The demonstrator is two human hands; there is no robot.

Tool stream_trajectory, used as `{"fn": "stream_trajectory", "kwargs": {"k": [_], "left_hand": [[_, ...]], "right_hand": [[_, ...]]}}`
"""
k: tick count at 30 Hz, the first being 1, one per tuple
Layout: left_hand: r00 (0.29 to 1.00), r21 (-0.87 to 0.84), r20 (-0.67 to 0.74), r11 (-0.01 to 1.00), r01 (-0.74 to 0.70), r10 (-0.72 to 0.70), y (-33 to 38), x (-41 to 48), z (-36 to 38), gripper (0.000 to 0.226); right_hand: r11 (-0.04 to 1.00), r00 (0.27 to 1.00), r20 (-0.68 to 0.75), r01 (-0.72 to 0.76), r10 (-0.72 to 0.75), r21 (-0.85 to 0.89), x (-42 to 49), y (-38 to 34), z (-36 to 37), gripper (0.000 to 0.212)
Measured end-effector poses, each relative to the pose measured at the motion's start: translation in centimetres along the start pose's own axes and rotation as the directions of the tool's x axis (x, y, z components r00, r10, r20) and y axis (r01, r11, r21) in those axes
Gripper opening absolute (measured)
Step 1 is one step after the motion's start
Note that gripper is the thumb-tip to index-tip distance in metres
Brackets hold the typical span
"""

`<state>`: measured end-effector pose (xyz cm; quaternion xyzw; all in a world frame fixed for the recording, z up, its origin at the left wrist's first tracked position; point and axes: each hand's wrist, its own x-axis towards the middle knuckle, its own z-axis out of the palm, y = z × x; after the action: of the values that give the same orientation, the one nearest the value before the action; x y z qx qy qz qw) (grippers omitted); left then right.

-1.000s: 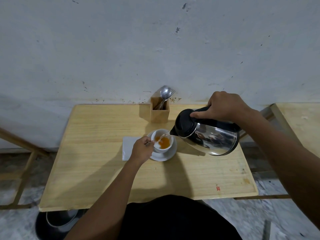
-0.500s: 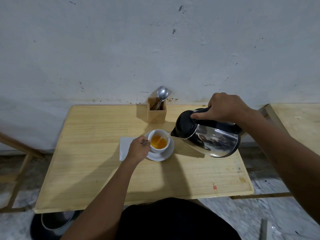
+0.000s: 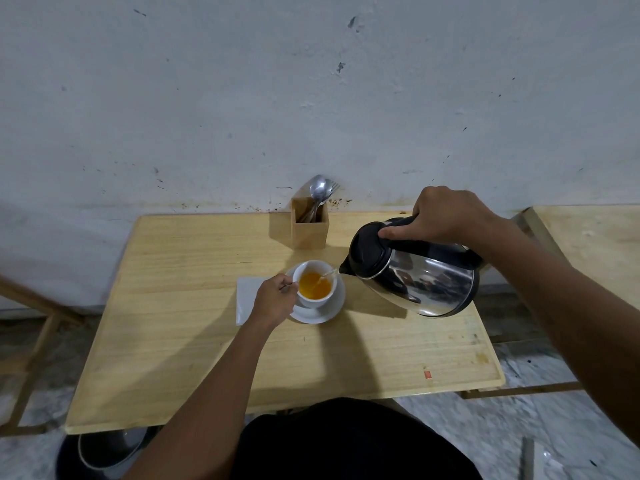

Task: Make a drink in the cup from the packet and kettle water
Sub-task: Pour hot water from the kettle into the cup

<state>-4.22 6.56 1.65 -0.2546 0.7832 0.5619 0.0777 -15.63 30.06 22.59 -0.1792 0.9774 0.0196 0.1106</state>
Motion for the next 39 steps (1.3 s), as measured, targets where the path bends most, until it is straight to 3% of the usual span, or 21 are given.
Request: {"fn": "stream_trajectory", "kwargs": {"k": [39], "left_hand": [[1.0,0.002,-0.01,1.0,-0.006,0.006,0.02,0.01,0.06,0.011]], "right_hand": [[0.998,0.999,0.004,0.053,-0.053,-0.04,0.78,0.09,-0.97,0.077]]}}
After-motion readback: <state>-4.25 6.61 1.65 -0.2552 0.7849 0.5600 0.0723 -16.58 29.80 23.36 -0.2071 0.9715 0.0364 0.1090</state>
